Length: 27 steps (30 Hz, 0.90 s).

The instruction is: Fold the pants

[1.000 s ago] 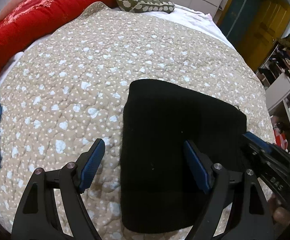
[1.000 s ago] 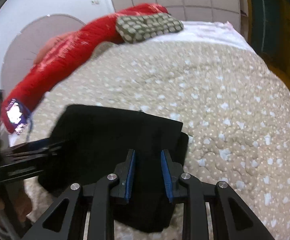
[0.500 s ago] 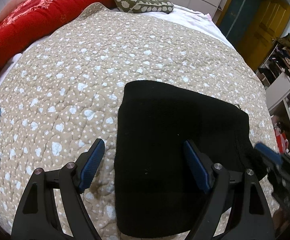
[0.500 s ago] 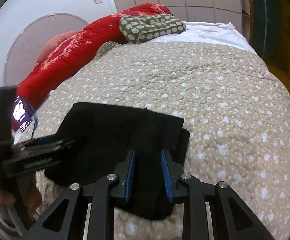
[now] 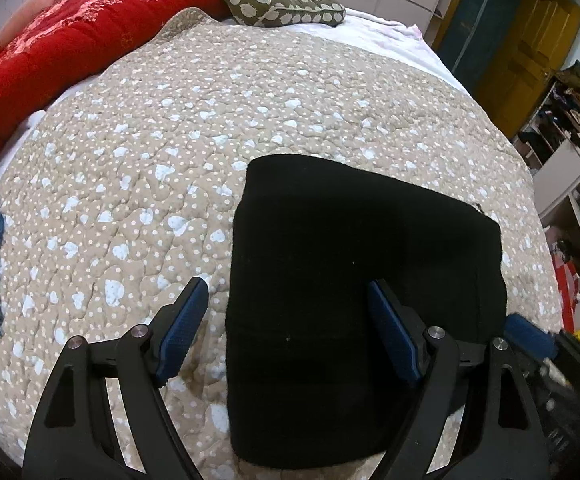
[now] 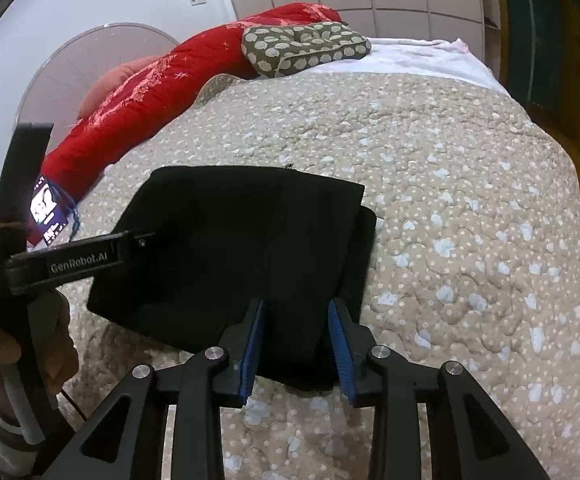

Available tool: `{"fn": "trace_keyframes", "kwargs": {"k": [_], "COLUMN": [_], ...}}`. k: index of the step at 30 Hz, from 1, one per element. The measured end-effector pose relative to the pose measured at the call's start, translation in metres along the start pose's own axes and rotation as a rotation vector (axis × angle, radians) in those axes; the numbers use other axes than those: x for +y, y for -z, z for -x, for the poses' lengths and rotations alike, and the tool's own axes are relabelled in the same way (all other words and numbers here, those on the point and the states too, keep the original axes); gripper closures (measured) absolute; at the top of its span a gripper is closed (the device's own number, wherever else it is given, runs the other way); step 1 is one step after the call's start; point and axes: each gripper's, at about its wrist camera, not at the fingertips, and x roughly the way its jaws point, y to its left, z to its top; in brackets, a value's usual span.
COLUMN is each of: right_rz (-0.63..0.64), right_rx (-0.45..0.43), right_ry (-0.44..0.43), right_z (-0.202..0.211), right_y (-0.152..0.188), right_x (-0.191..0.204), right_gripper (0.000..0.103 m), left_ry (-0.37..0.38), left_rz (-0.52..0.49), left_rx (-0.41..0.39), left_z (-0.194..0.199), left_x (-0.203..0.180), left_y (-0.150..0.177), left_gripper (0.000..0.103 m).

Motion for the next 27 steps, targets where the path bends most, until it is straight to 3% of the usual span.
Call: {"fn": "trace_keyframes", "kwargs": {"k": [2,6,10,21,27], "right_rz": [-0.044,-0.157,-0.161,-0.248,-0.297], "right_rx": [-0.018,-0.05,0.001,0.013,0.006], "right_ry": [-0.034,-0.057,-0.06,-0.14,-0.203], "right_z": [0.006,0.005,-0.011,-0.032,-0.047], "right_y": [-0.006,-0.016,-0.022,-0.024,-0.025], "right_x": [-0.007,-0.026,-0.03,-0.046,-0.051], "right_gripper": [0.07,0.045,0.044,0.039,0.034], "left_ry": [0.027,0.098,0.152,0.244,0.258], "left_rz": [0.015,0.077,0.101,0.116,0.101], "left_rx": [0.01,-0.008,0.024,0.066,0.067], "left_z": [0.007,0.022,0.02,-0.003,-0.015], "left_x": [0.006,0.025,0.035,0.032,0.024], "left_y": [-0.001,-0.002,0.002,0.01,0.011], "left_gripper": [0.021,0.021,0.021,0.021,0.004]}}
